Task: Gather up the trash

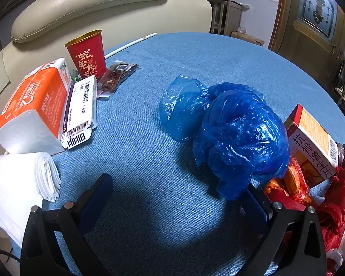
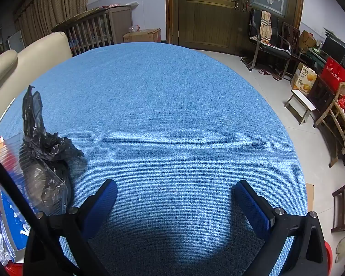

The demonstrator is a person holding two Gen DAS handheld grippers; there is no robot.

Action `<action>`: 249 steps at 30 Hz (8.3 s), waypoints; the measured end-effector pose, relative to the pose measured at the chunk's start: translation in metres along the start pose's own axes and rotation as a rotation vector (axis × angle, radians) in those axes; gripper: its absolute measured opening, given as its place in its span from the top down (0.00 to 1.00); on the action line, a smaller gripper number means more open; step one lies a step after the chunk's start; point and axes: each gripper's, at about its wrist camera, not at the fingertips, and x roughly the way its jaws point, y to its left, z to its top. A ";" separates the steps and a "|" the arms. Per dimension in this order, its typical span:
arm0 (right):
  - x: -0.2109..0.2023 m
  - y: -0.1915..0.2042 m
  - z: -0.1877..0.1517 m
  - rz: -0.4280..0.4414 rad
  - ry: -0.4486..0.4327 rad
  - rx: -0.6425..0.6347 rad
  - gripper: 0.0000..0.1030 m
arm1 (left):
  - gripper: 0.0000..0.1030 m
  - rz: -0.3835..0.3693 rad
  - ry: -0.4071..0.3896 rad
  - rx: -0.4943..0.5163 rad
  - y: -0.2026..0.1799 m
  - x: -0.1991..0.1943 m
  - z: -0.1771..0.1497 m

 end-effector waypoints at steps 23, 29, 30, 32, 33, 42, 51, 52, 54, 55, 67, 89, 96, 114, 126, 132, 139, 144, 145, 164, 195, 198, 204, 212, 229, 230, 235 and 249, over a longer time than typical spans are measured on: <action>-0.003 0.000 0.001 0.007 0.024 -0.014 0.00 | 0.00 -0.015 0.000 0.007 0.001 -0.001 -0.001; -0.046 -0.009 -0.015 -0.001 -0.016 -0.033 0.00 | 0.00 -0.034 0.002 -0.040 0.012 -0.019 -0.016; -0.055 -0.009 -0.019 -0.007 -0.028 -0.050 0.00 | 0.00 -0.037 -0.003 -0.038 0.011 -0.024 -0.017; -0.074 -0.010 -0.027 0.001 -0.053 -0.055 0.00 | 0.00 -0.031 -0.028 -0.019 0.009 -0.036 -0.020; -0.085 -0.012 -0.033 0.018 -0.064 -0.050 0.00 | 0.00 -0.033 -0.041 -0.009 0.009 -0.044 -0.023; -0.137 -0.003 -0.074 0.066 -0.089 -0.049 0.00 | 0.00 -0.073 -0.135 0.031 0.009 -0.113 -0.050; -0.158 0.009 -0.110 0.144 -0.088 -0.052 0.00 | 0.00 -0.103 -0.139 0.041 0.005 -0.140 -0.070; -0.159 0.009 -0.113 0.151 -0.088 -0.046 0.00 | 0.00 -0.107 -0.133 0.044 0.005 -0.141 -0.072; -0.161 0.008 -0.118 0.157 -0.087 -0.040 0.00 | 0.00 -0.113 -0.125 0.048 0.004 -0.141 -0.075; -0.164 0.009 -0.121 0.156 -0.089 -0.040 0.00 | 0.00 -0.115 -0.122 0.052 0.004 -0.141 -0.077; -0.164 0.004 -0.130 0.117 -0.096 -0.025 0.00 | 0.00 -0.139 -0.125 0.092 -0.008 -0.149 -0.088; -0.161 -0.002 -0.126 0.087 -0.093 -0.017 0.00 | 0.00 -0.161 -0.127 0.133 -0.019 -0.157 -0.096; -0.160 -0.001 -0.127 0.083 -0.090 -0.020 0.00 | 0.00 -0.161 -0.122 0.130 -0.017 -0.156 -0.096; -0.162 -0.016 -0.134 0.091 -0.082 0.006 0.00 | 0.00 -0.248 -0.081 0.242 -0.073 -0.147 -0.104; -0.154 -0.035 -0.136 0.087 -0.057 0.046 0.00 | 0.52 -0.295 0.061 0.279 -0.116 -0.093 -0.097; -0.150 -0.030 -0.136 0.095 -0.047 0.038 0.00 | 0.55 -0.343 0.027 0.300 -0.098 -0.113 -0.109; -0.153 -0.006 -0.134 0.121 -0.053 -0.023 0.00 | 0.55 -0.346 -0.001 0.317 -0.065 -0.138 -0.132; -0.158 0.018 -0.130 0.165 -0.061 -0.084 0.00 | 0.55 -0.304 -0.050 0.263 -0.037 -0.146 -0.123; -0.160 0.024 -0.128 0.183 -0.067 -0.099 0.00 | 0.55 -0.302 -0.054 0.246 -0.031 -0.146 -0.121; -0.104 0.118 -0.103 0.382 0.070 -0.140 0.48 | 0.55 -0.286 -0.053 0.147 0.001 -0.133 -0.110; -0.187 -0.031 -0.135 0.395 -0.082 0.093 0.67 | 0.55 -0.412 -0.103 0.384 -0.104 -0.188 -0.135; -0.195 -0.058 -0.138 0.372 -0.103 0.128 0.67 | 0.55 -0.446 -0.106 0.430 -0.125 -0.196 -0.141; -0.200 -0.117 -0.151 0.283 -0.123 0.210 0.67 | 0.55 -0.533 -0.106 0.533 -0.174 -0.215 -0.158; -0.174 -0.192 -0.182 0.128 -0.047 0.345 0.67 | 0.55 -0.612 -0.109 0.638 -0.227 -0.234 -0.178; -0.167 -0.256 -0.205 0.048 0.000 0.519 0.31 | 0.55 -0.669 -0.071 0.775 -0.288 -0.245 -0.213; -0.171 -0.262 -0.205 0.039 -0.016 0.532 0.31 | 0.55 -0.673 -0.069 0.783 -0.292 -0.245 -0.215; -0.192 -0.287 -0.201 0.001 -0.078 0.596 0.31 | 0.52 -0.694 -0.043 0.820 -0.311 -0.246 -0.228; -0.177 -0.336 -0.184 -0.066 -0.169 0.635 0.25 | 0.28 -0.666 -0.040 0.693 -0.271 -0.240 -0.193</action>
